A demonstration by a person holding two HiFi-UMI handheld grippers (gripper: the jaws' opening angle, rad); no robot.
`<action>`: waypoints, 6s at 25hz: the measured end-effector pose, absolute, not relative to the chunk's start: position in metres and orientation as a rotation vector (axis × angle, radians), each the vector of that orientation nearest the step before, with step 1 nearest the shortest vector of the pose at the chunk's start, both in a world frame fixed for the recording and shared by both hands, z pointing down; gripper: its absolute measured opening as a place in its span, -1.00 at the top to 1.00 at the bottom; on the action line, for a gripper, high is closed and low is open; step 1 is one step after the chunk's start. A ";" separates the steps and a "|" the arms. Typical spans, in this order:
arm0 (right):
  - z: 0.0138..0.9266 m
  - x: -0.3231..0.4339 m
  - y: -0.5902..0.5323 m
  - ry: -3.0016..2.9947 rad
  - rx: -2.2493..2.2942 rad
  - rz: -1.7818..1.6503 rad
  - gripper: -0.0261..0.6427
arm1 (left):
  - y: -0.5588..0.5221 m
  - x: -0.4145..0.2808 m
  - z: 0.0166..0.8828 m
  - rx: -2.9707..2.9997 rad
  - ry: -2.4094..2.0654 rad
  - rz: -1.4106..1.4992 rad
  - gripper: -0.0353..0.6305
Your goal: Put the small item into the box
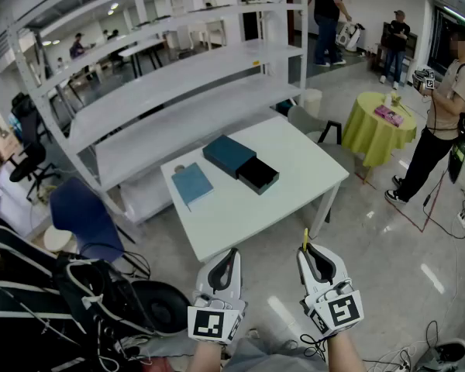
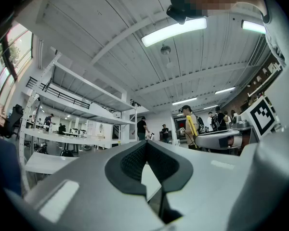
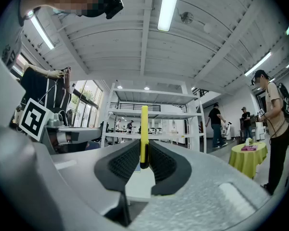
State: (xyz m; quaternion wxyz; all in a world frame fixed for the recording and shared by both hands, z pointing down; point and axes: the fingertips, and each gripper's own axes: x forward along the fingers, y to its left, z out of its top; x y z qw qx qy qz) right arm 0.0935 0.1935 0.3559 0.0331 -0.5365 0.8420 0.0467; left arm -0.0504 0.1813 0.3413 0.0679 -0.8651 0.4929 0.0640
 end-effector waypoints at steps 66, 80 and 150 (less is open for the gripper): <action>0.366 0.127 -0.074 2.717 -1.379 0.072 0.73 | -0.053 0.002 0.342 -2.494 1.624 0.189 0.83; 0.381 0.113 -0.134 2.784 -1.399 -0.038 0.73 | -0.108 -0.009 0.344 -2.541 1.614 0.131 0.83; 0.622 0.054 -0.248 3.866 -1.548 -0.764 0.73 | -0.206 -0.078 0.397 -2.719 1.652 0.108 0.83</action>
